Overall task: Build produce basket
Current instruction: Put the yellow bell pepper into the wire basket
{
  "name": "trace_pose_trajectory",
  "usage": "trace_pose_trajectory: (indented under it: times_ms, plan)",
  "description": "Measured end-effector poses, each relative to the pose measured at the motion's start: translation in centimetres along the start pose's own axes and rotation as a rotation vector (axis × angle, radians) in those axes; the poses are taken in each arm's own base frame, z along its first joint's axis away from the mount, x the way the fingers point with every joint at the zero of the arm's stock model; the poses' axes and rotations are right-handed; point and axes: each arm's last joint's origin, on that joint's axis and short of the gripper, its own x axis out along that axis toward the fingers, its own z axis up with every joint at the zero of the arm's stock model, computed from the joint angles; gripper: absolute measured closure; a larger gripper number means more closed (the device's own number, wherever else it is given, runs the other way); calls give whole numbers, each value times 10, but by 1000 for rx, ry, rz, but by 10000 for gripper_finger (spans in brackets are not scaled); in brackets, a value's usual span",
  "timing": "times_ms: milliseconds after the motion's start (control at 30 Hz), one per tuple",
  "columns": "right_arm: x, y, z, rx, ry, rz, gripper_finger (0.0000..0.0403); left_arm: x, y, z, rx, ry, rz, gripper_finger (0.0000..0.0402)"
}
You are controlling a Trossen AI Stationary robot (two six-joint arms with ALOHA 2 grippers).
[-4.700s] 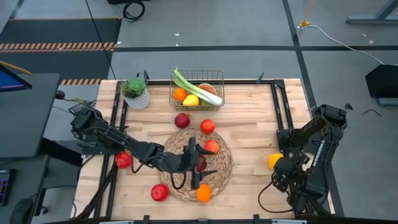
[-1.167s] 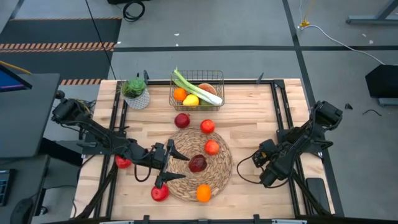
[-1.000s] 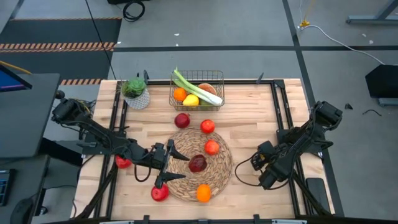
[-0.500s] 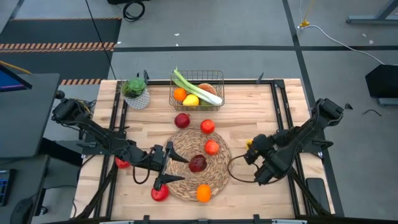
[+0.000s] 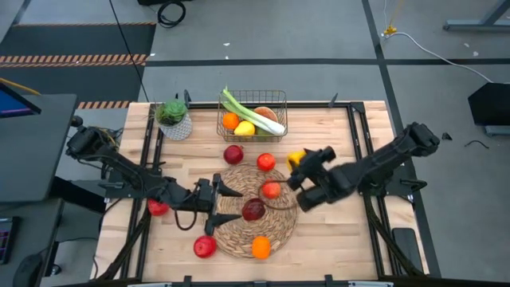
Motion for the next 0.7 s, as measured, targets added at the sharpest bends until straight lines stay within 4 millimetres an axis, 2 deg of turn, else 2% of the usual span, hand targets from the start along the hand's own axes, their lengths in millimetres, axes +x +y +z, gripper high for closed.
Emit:
trace_pose_trajectory:
  times_ms: [233,400,700]
  plan:
    - [45,-1,30,-154,29,0,94,4,10,2,-4,-4,38,88]
    - [79,-9,54,-194,25,29,94,-2,17,10,28,29,64,88]
    - [137,-46,95,-187,-45,111,94,-22,32,28,109,99,114,88]
